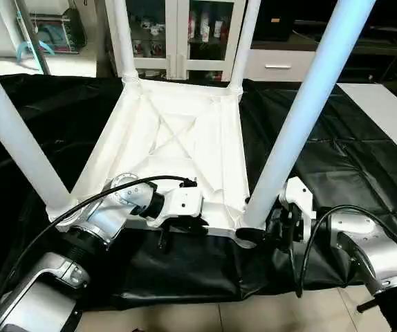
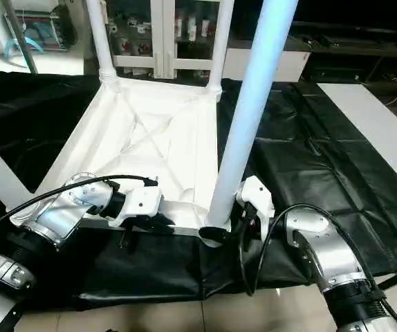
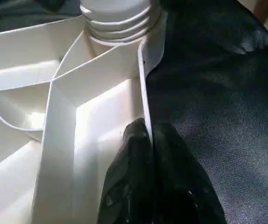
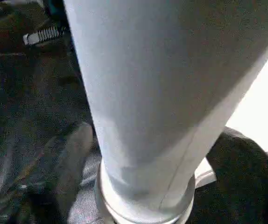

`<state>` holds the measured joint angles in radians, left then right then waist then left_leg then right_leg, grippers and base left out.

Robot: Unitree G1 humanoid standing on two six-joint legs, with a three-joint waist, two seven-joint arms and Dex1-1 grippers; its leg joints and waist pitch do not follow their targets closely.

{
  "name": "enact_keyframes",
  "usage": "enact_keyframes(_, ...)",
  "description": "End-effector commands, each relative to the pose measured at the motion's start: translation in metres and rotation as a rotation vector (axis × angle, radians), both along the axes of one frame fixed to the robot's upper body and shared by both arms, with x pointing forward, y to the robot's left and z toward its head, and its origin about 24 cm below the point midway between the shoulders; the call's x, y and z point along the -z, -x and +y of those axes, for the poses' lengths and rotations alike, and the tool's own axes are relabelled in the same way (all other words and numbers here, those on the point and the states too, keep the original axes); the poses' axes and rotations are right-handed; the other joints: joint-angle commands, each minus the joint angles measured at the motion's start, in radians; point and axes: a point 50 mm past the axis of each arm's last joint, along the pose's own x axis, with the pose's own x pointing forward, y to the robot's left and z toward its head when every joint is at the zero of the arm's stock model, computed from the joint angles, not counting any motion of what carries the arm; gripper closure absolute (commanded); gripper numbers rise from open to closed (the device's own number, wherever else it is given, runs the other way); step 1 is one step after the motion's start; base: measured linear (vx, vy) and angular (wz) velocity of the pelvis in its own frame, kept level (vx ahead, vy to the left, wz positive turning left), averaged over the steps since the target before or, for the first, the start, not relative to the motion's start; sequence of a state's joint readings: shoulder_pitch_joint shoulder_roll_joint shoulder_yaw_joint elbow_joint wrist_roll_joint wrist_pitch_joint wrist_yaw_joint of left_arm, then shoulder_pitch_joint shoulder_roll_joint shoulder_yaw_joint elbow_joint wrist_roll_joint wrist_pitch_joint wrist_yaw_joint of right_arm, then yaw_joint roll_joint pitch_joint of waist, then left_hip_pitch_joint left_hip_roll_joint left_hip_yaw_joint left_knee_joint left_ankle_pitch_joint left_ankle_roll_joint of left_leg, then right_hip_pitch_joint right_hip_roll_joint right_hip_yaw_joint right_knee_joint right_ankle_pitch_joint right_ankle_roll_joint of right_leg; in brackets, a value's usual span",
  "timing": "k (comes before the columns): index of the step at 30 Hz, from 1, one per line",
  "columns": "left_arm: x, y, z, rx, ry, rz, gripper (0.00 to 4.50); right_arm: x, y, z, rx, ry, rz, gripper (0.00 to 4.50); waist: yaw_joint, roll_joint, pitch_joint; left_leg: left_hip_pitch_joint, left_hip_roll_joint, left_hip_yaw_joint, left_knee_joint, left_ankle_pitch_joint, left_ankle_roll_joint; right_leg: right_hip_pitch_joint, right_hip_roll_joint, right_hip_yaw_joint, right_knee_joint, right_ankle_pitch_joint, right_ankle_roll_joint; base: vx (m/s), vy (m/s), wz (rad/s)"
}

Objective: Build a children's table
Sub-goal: Rotate leg to tighten

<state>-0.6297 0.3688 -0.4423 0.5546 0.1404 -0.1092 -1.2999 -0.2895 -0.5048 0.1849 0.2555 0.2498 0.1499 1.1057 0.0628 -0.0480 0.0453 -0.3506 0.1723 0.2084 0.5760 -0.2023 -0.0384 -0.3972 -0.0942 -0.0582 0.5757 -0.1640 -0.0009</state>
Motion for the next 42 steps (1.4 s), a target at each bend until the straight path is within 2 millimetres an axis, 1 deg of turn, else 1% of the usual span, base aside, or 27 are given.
enact_keyframes(1,0.035,0.024,-0.005,0.110,-0.140,0.136,4.50,-0.003,-0.004,0.000,-0.022,0.024,-0.008,0.69,-0.003,-0.007,-0.048,0.010,0.070,-0.031,-0.073,-0.237,0.026,0.030,-0.066,0.047,-0.056,-0.236,-0.226,0.000,0.000,0.00)
enact_keyframes(4,0.035,0.024,-0.005,0.108,-0.144,0.135,4.50,-0.003,-0.004,-0.001,-0.025,0.025,-0.005,1.00,-0.002,-0.005,-0.050,0.009,0.069,-0.028,-0.070,-0.200,0.046,0.033,-0.066,0.046,-0.051,-0.188,-0.246,0.000,0.000,0.00)
enact_keyframes(6,0.036,0.024,-0.004,0.107,-0.146,0.135,4.50,-0.003,-0.005,-0.001,-0.027,0.025,-0.004,1.14,-0.002,-0.005,-0.049,0.009,0.070,-0.028,-0.070,-0.205,0.049,0.033,-0.066,0.046,-0.052,-0.200,-0.248,0.000,0.000,0.00)
enact_keyframes(9,0.036,0.024,-0.004,0.107,-0.152,0.132,4.50,-0.002,-0.005,0.000,-0.028,0.022,-0.004,1.45,-0.002,-0.005,-0.049,0.010,0.071,-0.030,-0.071,-0.227,0.039,0.033,-0.067,0.045,-0.055,-0.235,-0.240,0.000,0.000,0.00)
enact_keyframes(14,0.036,0.024,-0.003,0.109,-0.161,0.133,4.50,0.000,-0.004,-0.001,-0.041,0.027,0.002,1.87,-0.003,-0.004,-0.051,0.010,0.070,-0.030,-0.070,-0.221,0.037,0.034,-0.066,0.045,-0.053,-0.218,-0.243,0.000,0.000,0.00)
enact_keyframes(16,0.037,0.024,-0.002,0.109,-0.166,0.136,4.50,0.001,-0.004,-0.001,-0.045,0.030,0.005,1.97,-0.002,0.000,-0.052,0.011,0.070,-0.030,-0.070,-0.223,0.036,0.035,-0.067,0.045,-0.052,-0.218,-0.246,0.000,0.000,0.00)
enact_keyframes(20,0.039,0.022,-0.003,0.077,-0.165,0.128,4.50,0.002,-0.009,0.000,0.035,-0.003,0.004,2.06,-0.004,-0.001,-0.053,0.012,0.070,-0.030,-0.069,-0.224,0.031,0.034,-0.064,0.045,-0.052,-0.205,-0.251,0.000,0.000,0.00)
enact_keyframes(21,0.039,0.020,-0.005,0.053,-0.156,0.124,4.50,0.003,-0.014,0.001,0.101,-0.010,-0.006,2.06,-0.006,0.000,-0.053,0.011,0.069,-0.030,-0.071,-0.237,0.028,0.033,-0.065,0.045,-0.054,-0.220,-0.250,0.000,0.000,0.00)
enact_keyframes(22,0.038,0.016,-0.008,0.009,-0.133,0.114,4.50,0.006,-0.022,0.001,0.203,-0.022,-0.011,2.06,-0.010,0.002,-0.047,0.013,0.068,-0.032,-0.077,-0.304,0.004,0.027,-0.064,0.044,-0.065,-0.312,-0.228,0.000,0.000,0.00)
enact_keyframes(24,0.037,0.009,-0.014,-0.062,-0.093,0.106,4.50,0.009,-0.031,0.002,0.360,-0.062,-0.002,2.07,-0.016,0.000,-0.047,0.018,0.066,-0.036,-0.078,-0.360,-0.022,0.023,-0.065,0.042,-0.073,-0.395,-0.205,-0.031,0.003,-0.02)
enact_keyframes(25,0.035,0.005,-0.019,-0.106,-0.068,0.095,4.50,0.012,-0.036,0.005,0.445,-0.095,0.015,2.07,-0.032,0.000,-0.044,0.016,0.064,-0.051,-0.082,-0.435,-0.057,0.021,-0.066,0.036,-0.081,-0.506,-0.163,-0.062,0.006,-0.04)
enact_keyframes(26,0.034,0.000,-0.023,-0.150,-0.045,0.083,4.50,0.014,-0.040,0.007,0.525,-0.110,0.017,2.08,-0.038,0.001,-0.045,0.012,0.065,-0.057,-0.083,-0.454,-0.064,0.023,-0.068,0.033,-0.082,-0.530,-0.148,-0.080,0.023,-0.13)
enact_keyframes(27,0.033,-0.003,-0.027,-0.183,-0.033,0.072,4.50,0.015,-0.043,0.010,0.579,-0.120,0.018,2.08,-0.046,-0.002,-0.045,0.004,0.064,-0.061,-0.084,-0.466,-0.068,0.027,-0.067,0.030,-0.082,-0.551,-0.131,0.000,0.000,0.00)
enact_keyframes(28,0.033,-0.004,-0.028,-0.196,-0.029,0.068,4.50,0.016,-0.043,0.010,0.600,-0.123,0.019,2.08,-0.046,0.002,-0.045,0.006,0.064,-0.064,-0.085,-0.479,-0.072,0.025,-0.070,0.027,-0.087,-0.572,-0.120,-0.076,0.034,-0.18)
enact_keyframes(29,0.030,-0.014,-0.037,-0.312,-0.010,0.017,4.50,0.021,-0.050,0.019,0.730,-0.124,0.016,2.08,-0.060,0.007,-0.042,0.009,0.061,-0.070,-0.082,-0.534,-0.079,0.013,-0.068,0.021,-0.096,-0.615,-0.098,-0.063,0.029,-0.14)
enact_keyframes(30,0.030,-0.017,-0.039,-0.348,-0.008,0.002,4.50,0.022,-0.051,0.022,0.758,-0.120,0.013,2.14,-0.065,0.005,-0.043,0.013,0.060,-0.073,-0.082,-0.547,-0.081,0.015,-0.067,0.015,-0.101,-0.624,-0.092,-0.092,0.042,-0.19)
enact_keyframes(31,0.029,-0.023,-0.042,-0.433,0.002,-0.023,4.50,0.023,-0.052,0.027,0.804,-0.112,0.002,2.17,-0.075,0.007,-0.043,0.017,0.058,-0.076,-0.080,-0.572,-0.076,0.016,-0.068,0.006,-0.111,-0.637,-0.078,-0.058,0.024,-0.11)
enact_keyframes(33,0.028,-0.026,-0.043,-0.489,0.008,-0.038,4.50,0.024,-0.053,0.029,0.833,-0.106,-0.006,2.21,-0.074,0.007,-0.044,0.016,0.058,-0.077,-0.080,-0.564,-0.067,0.018,-0.070,0.004,-0.115,-0.626,-0.079,-0.025,0.015,-0.05)
enact_keyframes(34,0.027,-0.031,-0.046,-0.563,0.011,-0.075,4.50,0.026,-0.054,0.035,0.906,-0.101,-0.010,2.30,-0.073,0.012,-0.043,0.023,0.057,-0.072,-0.078,-0.559,-0.060,0.007,-0.069,0.007,-0.120,-0.612,-0.087,0.000,0.000,0.00)
enact_keyframes(35,0.026,-0.038,-0.050,-0.654,0.014,-0.140,4.50,0.029,-0.056,0.047,1.014,-0.107,-0.001,2.35,-0.075,0.013,-0.040,0.031,0.054,-0.069,-0.076,-0.570,-0.058,-0.002,-0.064,0.004,-0.128,-0.600,-0.093,0.000,0.000,0.00)
enact_keyframes(36,0.026,-0.039,-0.050,-0.657,0.014,-0.143,4.50,0.029,-0.056,0.048,1.018,-0.106,-0.002,2.38,-0.078,0.013,-0.041,0.036,0.053,-0.070,-0.075,-0.580,-0.058,-0.003,-0.062,-0.002,-0.130,-0.596,-0.094,0.000,0.000,0.00)
enact_keyframes(37,0.026,-0.041,-0.052,-0.684,0.012,-0.172,4.50,0.030,-0.057,0.058,1.050,-0.104,-0.006,2.40,-0.079,0.013,-0.039,0.031,0.053,-0.073,-0.078,-0.589,-0.051,0.006,-0.060,-0.009,-0.131,-0.591,-0.086,0.000,0.000,0.00)
enact_keyframes(38,0.026,-0.041,-0.052,-0.684,0.012,-0.172,4.50,0.030,-0.057,0.058,1.050,-0.104,-0.006,2.40,-0.079,0.017,-0.038,0.030,0.054,-0.074,-0.081,-0.594,-0.050,0.008,-0.061,-0.010,-0.131,-0.585,-0.082,0.000,0.000,0.00)
enact_keyframes(39,0.026,-0.042,-0.052,-0.684,0.007,-0.194,4.50,0.029,-0.058,0.066,1.041,-0.122,-0.005,2.46,-0.080,0.025,-0.034,0.039,0.057,-0.075,-0.086,-0.637,-0.054,0.004,-0.060,-0.014,-0.136,-0.559,-0.083,0.000,0.000,0.00)
enact_keyframes(40,0.026,-0.042,-0.051,-0.671,-0.005,-0.213,4.50,0.027,-0.059,0.074,1.008,-0.166,-0.005,2.48,-0.080,0.025,-0.034,0.039,0.057,-0.075,-0.086,-0.637,-0.054,0.004,-0.060,-0.014,-0.136,-0.559,-0.083,0.000,0.000,0.00)
enact_keyframes(41,0.026,-0.043,-0.049,-0.657,-0.017,-0.231,4.50,0.022,-0.061,0.081,0.969,-0.211,-0.010,2.48,-0.087,0.026,-0.034,0.033,0.060,-0.081,-0.093,-0.665,-0.058,0.016,-0.063,-0.022,-0.133,-0.523,-0.084,0.000,0.000,0.00)
enact_keyframes(42,0.026,-0.043,-0.049,-0.652,-0.020,-0.236,4.50,0.020,-0.061,0.083,0.956,-0.223,-0.016,2.49,-0.091,0.024,-0.032,0.029,0.060,-0.081,-0.096,-0.677,-0.060,0.018,-0.064,-0.021,-0.132,-0.517,-0.086,0.000,0.000,0.00)
